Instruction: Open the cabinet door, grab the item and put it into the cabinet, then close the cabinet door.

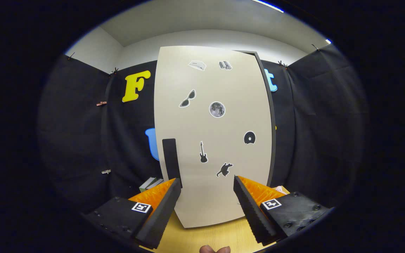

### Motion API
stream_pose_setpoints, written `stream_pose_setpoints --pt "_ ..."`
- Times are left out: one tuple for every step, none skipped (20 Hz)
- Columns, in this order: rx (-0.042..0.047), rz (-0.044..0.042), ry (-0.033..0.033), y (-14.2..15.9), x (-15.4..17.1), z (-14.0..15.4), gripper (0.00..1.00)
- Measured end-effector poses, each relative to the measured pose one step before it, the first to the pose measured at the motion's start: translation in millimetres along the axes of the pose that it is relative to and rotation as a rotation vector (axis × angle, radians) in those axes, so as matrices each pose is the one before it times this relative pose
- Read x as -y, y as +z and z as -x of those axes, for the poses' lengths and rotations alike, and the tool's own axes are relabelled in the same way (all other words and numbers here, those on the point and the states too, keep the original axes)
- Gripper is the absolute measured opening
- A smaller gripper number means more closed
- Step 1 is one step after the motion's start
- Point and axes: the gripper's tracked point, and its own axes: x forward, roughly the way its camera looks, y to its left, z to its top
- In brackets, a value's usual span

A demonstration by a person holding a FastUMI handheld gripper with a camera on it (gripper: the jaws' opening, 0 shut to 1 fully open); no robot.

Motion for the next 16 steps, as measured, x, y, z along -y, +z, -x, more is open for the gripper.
stream_pose_setpoints --pt "0.00010 0.00027 0.00067 0.70 0.24 -0.14 0.98" --pt "-0.00024 0.00036 -0.00125 -0.76 -0.59 0.29 0.98" --pt "0.00011 -0.00027 0.00054 0.14 -0.78 0.20 0.98" --pt "0.00084 -0.00035 -0.00011 0.81 1.38 1.10 0.98" --pt "0.00068 -0.00109 0.00025 0.35 0.57 0.86 0.98" --pt "0.00086 -0.00137 0.00155 0.57 0.28 0.78 0.98" --pt "-0.00051 -0.00012 0.00089 -0.40 -0.81 -0.54 0.98" --pt "0.00066 0.00014 0.00036 -0.37 -0.10 -0.03 0.98" --pt "-0.00066 -0.00063 -0.00102 -0.25 0.29 0.94 0.98" --pt "0.00145 -0.00225 0.00093 0.42 0.47 -0.24 0.98" --pt "-0.00063 -0.00153 -0.00033 0.10 0.74 0.26 0.98" --pt "-0.00103 0.00040 0.00015 -0.40 0.52 0.15 0.98" --pt "-0.00117 0.00023 -0.00037 -0.76 -0.52 0.15 0.98" --pt "-0.00112 -0.00140 0.00172 0.23 -0.05 0.87 0.98" --pt "0.00027 -0.00089 -0.00006 -0.42 0.60 0.15 0.98" --pt "0.00072 0.00046 0.00155 1.02 0.07 0.29 0.98"
